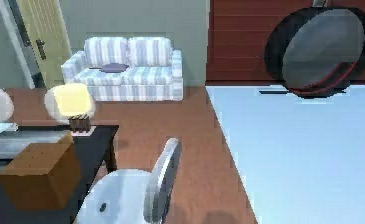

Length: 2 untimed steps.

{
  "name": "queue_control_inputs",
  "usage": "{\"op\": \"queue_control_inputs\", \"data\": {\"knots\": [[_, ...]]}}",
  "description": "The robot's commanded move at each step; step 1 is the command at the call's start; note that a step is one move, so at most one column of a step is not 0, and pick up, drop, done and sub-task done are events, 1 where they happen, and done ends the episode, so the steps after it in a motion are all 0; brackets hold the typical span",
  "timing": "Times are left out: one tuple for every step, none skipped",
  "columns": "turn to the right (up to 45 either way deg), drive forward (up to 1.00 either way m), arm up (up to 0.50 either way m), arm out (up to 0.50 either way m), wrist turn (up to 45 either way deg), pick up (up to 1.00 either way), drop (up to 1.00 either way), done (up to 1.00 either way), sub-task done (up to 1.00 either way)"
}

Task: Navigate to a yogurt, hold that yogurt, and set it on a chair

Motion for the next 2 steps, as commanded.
{"op": "queue_control_inputs", "data": {"knots": [[45.0, 0.0, 0.0, 0.0, 0.0, 0.0, 0.0, 0.0, 0.0], [21.0, 0.0, 0.0, 0.0, 0.0, 0.0, 0.0, 0.0, 0.0]]}}
